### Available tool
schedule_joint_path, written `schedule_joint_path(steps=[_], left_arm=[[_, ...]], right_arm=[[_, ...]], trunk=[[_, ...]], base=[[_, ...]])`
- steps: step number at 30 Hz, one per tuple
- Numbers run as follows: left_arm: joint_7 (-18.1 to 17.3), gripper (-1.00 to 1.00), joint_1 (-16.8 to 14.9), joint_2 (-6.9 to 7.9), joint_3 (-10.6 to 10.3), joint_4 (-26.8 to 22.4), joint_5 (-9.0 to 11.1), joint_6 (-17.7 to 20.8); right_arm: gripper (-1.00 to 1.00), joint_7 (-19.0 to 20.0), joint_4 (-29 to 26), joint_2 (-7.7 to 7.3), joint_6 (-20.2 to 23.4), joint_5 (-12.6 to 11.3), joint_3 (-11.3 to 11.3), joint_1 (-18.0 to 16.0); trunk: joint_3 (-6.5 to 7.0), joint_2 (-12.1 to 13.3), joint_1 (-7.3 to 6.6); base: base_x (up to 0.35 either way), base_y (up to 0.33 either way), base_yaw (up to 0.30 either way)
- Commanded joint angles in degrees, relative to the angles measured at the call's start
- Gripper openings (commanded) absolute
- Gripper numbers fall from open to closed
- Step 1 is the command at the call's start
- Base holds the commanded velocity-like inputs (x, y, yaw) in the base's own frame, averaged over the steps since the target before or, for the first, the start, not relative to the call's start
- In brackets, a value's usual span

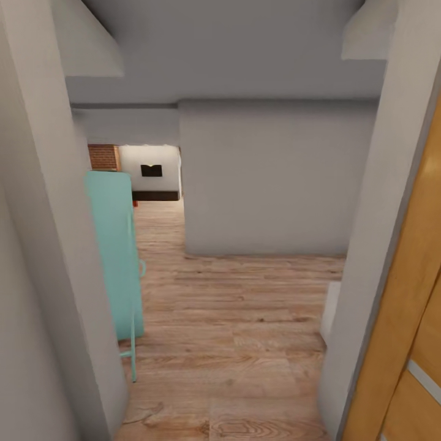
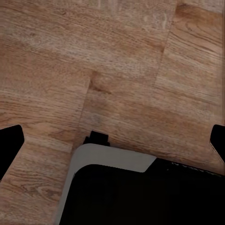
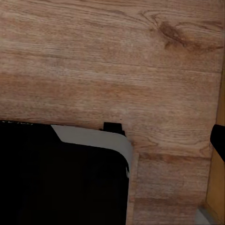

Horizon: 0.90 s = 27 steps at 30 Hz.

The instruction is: Move the two storage containers from the living room to the garage. In the garage, place one container on the floor and stack the other container on top of it (either order is fine).

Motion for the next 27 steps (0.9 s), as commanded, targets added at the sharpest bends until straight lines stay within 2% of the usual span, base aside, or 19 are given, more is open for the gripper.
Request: schedule_joint_path(steps=[1, 12, 27], left_arm=[[0.07, 1.0, -0.04, -0.02, -0.49, 0.03, 0.43, -0.14], [0.07, 1.0, -0.05, -0.05, -0.5, 0.03, 0.43, -0.11], [0.07, 1.0, -0.04, -0.05, -0.5, 0.03, 0.43, -0.11]], right_arm=[[1.0, 0.02, 0.16, 0.03, -0.27, -0.46, 0.37, -0.07], [1.0, 0.02, 0.16, 0.55, -0.3, -0.71, -0.41, -0.07], [1.0, 0.02, 0.16, 0.49, -0.45, -0.32, 0.29, -0.07]], trunk=[[-0.08, -0.06, 0.04], [-0.08, -0.06, 0.04], [-0.08, -0.06, 0.04]], base=[[0.322, 0.0, 0.0], [0.322, 0.0, 0.0], [0.322, 0.0, 0.0]])
